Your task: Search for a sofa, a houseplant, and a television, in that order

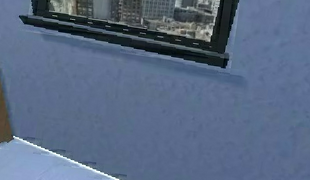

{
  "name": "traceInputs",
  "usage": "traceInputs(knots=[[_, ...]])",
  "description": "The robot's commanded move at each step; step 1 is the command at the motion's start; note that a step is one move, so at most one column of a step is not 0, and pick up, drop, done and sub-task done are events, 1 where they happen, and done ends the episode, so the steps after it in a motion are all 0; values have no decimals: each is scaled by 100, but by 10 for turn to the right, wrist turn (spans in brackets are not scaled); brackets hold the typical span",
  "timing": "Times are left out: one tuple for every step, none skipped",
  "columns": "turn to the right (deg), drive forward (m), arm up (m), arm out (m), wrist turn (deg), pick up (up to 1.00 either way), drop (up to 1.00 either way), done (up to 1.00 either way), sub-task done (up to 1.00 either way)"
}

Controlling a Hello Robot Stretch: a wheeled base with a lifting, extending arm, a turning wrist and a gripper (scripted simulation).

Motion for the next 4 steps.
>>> traceInputs(knots=[[150, 0, 0, 0, 0, 0, 0, 0, 0], [0, 15, 0, 0, 0, 0, 0, 0, 0], [-450, 0, 0, 0, 0, 0, 0, 0, 0], [-420, 0, 0, 0, 0, 0, 0, 0, 0]])
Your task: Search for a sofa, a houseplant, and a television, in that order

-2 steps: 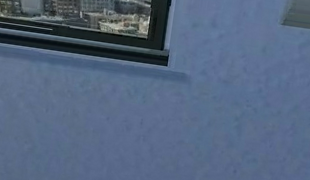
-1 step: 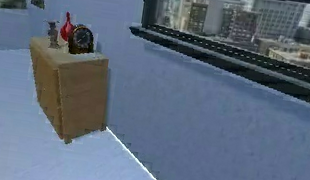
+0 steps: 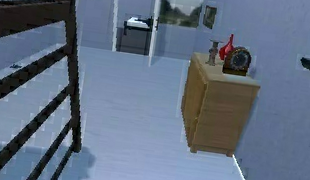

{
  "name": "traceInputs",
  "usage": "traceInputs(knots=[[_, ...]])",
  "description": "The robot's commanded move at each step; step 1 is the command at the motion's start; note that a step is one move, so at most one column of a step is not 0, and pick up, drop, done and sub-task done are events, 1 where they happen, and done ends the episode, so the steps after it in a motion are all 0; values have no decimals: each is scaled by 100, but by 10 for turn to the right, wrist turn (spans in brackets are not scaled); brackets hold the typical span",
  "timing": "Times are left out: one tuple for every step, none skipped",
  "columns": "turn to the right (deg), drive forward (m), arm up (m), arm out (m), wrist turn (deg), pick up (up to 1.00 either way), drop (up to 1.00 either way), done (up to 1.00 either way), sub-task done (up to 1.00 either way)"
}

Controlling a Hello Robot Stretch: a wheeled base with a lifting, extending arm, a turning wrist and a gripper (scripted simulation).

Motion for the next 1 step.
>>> traceInputs(knots=[[0, 100, 0, 0, 0, 0, 0, 0, 0]])
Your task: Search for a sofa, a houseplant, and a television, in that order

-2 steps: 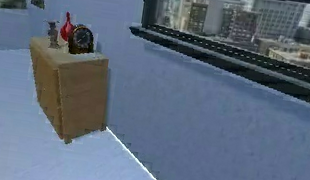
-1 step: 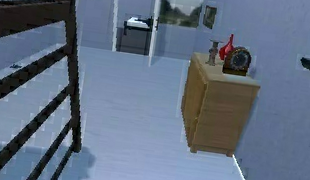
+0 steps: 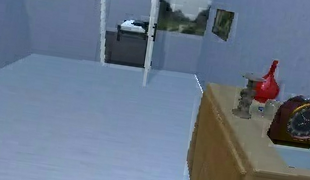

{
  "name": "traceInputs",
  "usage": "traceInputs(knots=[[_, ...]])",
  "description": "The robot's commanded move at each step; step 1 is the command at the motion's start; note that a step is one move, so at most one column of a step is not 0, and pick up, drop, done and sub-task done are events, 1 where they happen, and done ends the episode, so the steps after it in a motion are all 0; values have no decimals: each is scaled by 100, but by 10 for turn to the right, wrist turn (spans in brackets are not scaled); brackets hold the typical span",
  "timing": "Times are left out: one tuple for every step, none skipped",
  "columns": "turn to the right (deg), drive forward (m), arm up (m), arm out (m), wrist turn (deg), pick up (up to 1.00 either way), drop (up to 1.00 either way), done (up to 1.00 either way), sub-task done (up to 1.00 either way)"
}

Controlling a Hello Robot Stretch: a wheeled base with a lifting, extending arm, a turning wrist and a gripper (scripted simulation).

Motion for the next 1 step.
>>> traceInputs(knots=[[-30, 0, 0, 0, 0, 0, 0, 0, 0]])
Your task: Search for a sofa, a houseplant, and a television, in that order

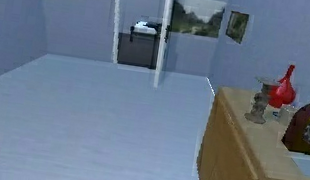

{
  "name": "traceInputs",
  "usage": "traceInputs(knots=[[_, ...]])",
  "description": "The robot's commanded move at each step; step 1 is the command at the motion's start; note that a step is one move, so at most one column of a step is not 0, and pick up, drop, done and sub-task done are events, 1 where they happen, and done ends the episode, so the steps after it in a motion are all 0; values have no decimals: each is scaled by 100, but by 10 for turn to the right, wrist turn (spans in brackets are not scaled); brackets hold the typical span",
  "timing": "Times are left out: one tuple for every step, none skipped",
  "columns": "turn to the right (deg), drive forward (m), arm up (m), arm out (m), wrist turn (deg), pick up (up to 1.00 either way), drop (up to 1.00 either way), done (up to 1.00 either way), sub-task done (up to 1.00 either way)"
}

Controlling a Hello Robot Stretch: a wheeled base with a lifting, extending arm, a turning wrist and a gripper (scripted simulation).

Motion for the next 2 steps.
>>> traceInputs(knots=[[0, 80, 0, 0, 0, 0, 0, 0, 0], [-120, 0, 0, 0, 0, 0, 0, 0, 0]])
